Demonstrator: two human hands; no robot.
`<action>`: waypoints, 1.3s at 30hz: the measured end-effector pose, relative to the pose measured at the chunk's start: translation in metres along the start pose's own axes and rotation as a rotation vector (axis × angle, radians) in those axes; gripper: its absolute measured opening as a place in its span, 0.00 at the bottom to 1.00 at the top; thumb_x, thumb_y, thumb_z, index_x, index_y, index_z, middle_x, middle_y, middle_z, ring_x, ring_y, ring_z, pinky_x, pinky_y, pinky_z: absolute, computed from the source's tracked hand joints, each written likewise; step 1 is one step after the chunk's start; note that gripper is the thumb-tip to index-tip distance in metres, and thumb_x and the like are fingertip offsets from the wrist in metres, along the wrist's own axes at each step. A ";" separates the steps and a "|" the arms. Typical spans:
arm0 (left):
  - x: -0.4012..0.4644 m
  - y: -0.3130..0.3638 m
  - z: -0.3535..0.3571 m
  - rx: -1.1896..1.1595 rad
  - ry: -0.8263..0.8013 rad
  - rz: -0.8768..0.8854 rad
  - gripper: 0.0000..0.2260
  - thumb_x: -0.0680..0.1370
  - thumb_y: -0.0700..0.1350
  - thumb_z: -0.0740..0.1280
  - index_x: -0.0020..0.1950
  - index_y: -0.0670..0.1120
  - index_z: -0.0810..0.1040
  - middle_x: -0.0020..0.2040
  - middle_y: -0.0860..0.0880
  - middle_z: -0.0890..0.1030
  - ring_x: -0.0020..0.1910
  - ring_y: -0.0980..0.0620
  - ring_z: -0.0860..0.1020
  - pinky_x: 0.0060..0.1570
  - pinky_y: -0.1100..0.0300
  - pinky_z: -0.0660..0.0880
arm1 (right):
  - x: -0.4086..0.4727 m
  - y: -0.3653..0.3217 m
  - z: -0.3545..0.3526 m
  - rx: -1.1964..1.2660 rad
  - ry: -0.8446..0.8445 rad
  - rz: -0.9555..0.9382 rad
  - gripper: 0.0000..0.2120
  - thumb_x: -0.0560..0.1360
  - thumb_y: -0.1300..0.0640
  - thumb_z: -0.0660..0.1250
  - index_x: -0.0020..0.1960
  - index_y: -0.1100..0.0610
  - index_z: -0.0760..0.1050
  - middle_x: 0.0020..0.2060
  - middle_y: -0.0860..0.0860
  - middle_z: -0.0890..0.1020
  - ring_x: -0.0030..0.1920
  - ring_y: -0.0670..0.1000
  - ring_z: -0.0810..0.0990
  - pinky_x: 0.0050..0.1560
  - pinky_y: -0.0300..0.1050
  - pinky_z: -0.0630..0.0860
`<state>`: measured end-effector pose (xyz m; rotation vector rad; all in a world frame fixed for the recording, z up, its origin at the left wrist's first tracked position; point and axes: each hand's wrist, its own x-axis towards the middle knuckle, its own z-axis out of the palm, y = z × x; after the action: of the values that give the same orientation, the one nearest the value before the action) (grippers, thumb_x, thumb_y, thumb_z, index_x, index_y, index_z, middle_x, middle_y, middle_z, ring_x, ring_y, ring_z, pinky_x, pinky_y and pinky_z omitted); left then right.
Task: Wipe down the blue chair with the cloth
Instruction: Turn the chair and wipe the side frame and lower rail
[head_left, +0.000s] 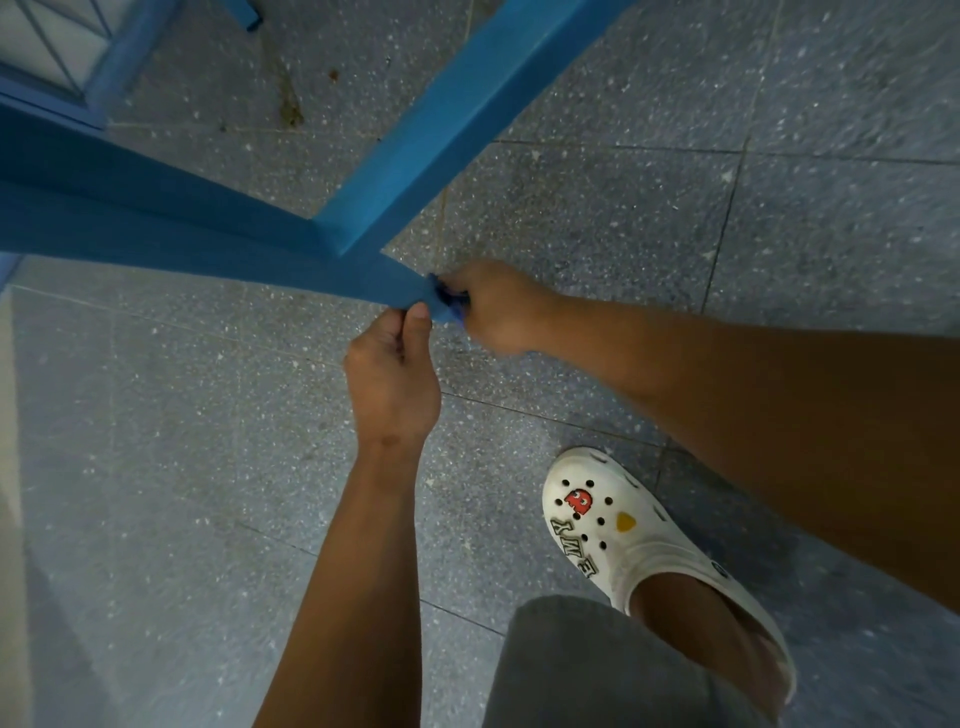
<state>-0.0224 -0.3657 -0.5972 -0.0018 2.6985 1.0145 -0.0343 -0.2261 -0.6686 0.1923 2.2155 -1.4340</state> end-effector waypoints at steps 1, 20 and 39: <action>0.000 0.001 0.000 0.002 0.003 -0.004 0.11 0.84 0.52 0.62 0.42 0.61 0.77 0.44 0.38 0.83 0.40 0.50 0.78 0.49 0.42 0.80 | -0.003 0.003 0.003 0.064 0.027 -0.026 0.12 0.83 0.60 0.63 0.43 0.47 0.75 0.35 0.45 0.76 0.35 0.43 0.77 0.33 0.32 0.68; -0.022 0.032 -0.013 0.133 -0.143 -0.025 0.18 0.86 0.55 0.54 0.58 0.47 0.79 0.43 0.56 0.80 0.41 0.59 0.78 0.42 0.58 0.74 | -0.065 -0.041 -0.022 0.447 0.038 0.047 0.12 0.86 0.55 0.56 0.56 0.54 0.78 0.46 0.56 0.84 0.47 0.51 0.82 0.50 0.42 0.76; -0.081 0.202 -0.061 -0.281 -0.351 0.053 0.21 0.82 0.43 0.67 0.75 0.55 0.71 0.59 0.60 0.82 0.56 0.61 0.82 0.58 0.52 0.81 | -0.213 -0.152 -0.157 0.598 0.154 0.215 0.10 0.81 0.58 0.62 0.44 0.54 0.79 0.38 0.51 0.82 0.39 0.48 0.80 0.37 0.38 0.75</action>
<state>0.0229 -0.2593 -0.4029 0.1781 2.2364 1.2693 0.0436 -0.1223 -0.3923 0.7363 1.7428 -1.9642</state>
